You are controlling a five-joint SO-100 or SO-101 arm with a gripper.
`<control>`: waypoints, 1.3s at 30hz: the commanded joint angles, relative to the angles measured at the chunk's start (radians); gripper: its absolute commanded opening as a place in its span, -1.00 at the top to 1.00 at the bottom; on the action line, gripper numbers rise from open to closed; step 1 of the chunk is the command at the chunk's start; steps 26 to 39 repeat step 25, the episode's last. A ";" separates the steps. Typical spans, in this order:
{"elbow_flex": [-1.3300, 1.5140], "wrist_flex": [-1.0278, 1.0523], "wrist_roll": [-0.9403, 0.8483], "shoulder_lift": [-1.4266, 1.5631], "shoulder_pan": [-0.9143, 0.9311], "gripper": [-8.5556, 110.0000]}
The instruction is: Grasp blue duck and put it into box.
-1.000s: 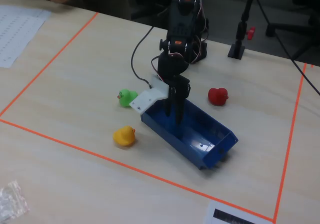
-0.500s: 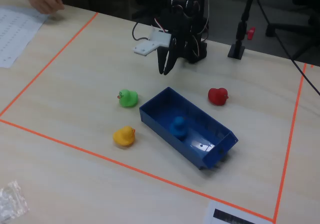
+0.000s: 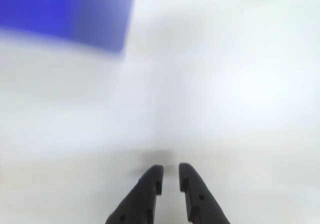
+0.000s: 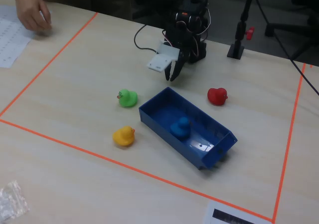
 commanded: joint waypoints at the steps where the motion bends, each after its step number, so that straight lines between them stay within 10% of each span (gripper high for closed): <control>1: -0.003 0.100 -0.014 0.003 -0.002 0.85; 39: -0.003 0.103 -0.014 0.003 0.017 0.84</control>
